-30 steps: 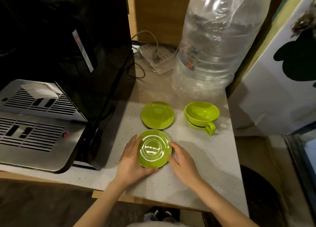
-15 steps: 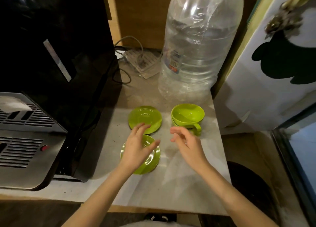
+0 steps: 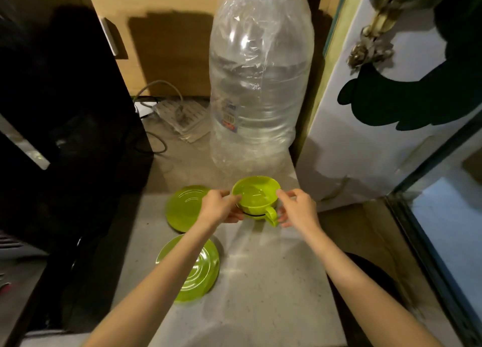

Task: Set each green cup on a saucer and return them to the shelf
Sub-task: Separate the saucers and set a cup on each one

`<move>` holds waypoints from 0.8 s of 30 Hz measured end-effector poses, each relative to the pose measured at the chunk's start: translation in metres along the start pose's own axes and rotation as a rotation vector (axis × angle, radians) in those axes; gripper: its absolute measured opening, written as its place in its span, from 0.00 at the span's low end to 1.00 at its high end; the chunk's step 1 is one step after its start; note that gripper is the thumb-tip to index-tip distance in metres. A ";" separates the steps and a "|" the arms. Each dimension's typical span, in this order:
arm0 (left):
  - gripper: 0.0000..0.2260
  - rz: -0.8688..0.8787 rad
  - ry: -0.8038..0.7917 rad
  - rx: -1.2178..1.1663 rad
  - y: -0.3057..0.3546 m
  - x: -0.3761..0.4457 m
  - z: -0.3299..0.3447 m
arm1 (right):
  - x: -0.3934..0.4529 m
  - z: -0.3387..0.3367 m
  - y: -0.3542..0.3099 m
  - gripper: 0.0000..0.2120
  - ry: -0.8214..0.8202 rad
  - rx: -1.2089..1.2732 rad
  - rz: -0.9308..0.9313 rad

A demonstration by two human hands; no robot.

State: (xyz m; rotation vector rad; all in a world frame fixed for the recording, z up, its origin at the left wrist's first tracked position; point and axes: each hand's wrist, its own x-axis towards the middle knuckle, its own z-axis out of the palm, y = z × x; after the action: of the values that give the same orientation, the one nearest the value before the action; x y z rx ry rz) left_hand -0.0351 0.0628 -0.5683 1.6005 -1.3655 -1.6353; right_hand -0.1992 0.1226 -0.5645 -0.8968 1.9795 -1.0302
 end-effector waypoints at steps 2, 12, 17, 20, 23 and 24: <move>0.12 -0.008 0.000 0.013 -0.001 0.002 0.000 | -0.001 0.001 -0.005 0.10 -0.041 0.028 0.037; 0.12 -0.003 0.030 0.007 0.006 -0.003 -0.005 | -0.001 0.003 -0.024 0.10 0.043 -0.101 -0.072; 0.20 0.083 0.239 -0.121 0.009 -0.014 -0.026 | -0.002 0.017 -0.046 0.07 -0.011 -0.044 -0.207; 0.21 0.116 0.332 -0.244 0.009 -0.023 -0.046 | -0.002 0.039 -0.052 0.10 -0.087 0.012 -0.260; 0.21 0.139 0.400 -0.294 0.006 -0.033 -0.066 | 0.000 0.063 -0.053 0.11 -0.132 -0.011 -0.286; 0.22 0.138 0.419 -0.317 0.003 -0.036 -0.070 | 0.000 0.071 -0.051 0.10 -0.153 -0.028 -0.287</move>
State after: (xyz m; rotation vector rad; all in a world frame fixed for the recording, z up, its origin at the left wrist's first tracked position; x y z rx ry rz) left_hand 0.0368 0.0700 -0.5369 1.5112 -0.9275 -1.2673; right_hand -0.1272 0.0743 -0.5501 -1.2642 1.7757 -1.0570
